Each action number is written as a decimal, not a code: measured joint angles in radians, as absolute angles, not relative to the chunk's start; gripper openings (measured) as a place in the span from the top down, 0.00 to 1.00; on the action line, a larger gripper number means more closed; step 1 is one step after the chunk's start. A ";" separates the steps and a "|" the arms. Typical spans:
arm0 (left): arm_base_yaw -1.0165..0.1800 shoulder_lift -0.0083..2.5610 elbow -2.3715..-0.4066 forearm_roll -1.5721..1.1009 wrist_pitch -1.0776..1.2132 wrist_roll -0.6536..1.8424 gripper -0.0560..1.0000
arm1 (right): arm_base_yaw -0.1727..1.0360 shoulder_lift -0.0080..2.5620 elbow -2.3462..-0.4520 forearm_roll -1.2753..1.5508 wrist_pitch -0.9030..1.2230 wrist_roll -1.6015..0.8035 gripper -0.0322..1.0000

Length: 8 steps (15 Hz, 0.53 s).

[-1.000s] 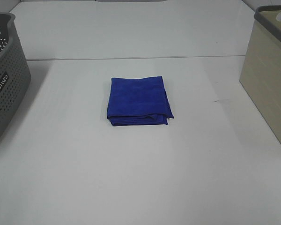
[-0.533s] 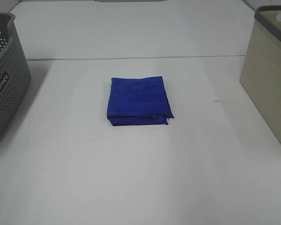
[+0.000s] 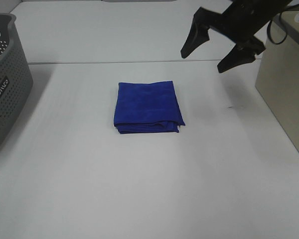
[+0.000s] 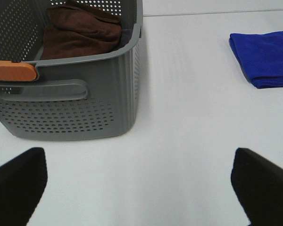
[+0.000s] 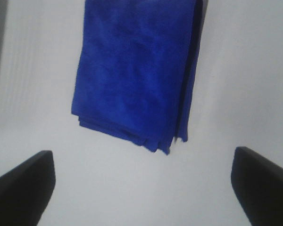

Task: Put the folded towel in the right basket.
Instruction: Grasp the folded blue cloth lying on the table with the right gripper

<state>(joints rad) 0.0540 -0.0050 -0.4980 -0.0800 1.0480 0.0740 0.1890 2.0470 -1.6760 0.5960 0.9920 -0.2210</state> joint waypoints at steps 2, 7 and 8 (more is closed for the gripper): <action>0.054 -0.005 -0.498 -0.080 1.048 0.074 0.01 | 0.189 2.178 -1.746 0.601 0.989 -0.242 0.04; 0.054 -0.005 -0.498 -0.080 1.048 0.074 0.01 | 0.189 2.347 -1.803 0.611 0.907 -0.244 0.04; 0.054 -0.005 -0.498 -0.080 1.048 0.074 0.01 | 0.189 2.363 -1.805 0.623 0.887 -0.244 0.04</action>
<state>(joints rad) 0.0540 -0.0050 -0.4980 -0.0800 1.0480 0.0740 0.1890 2.3630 -1.8050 0.6230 0.8870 -0.2440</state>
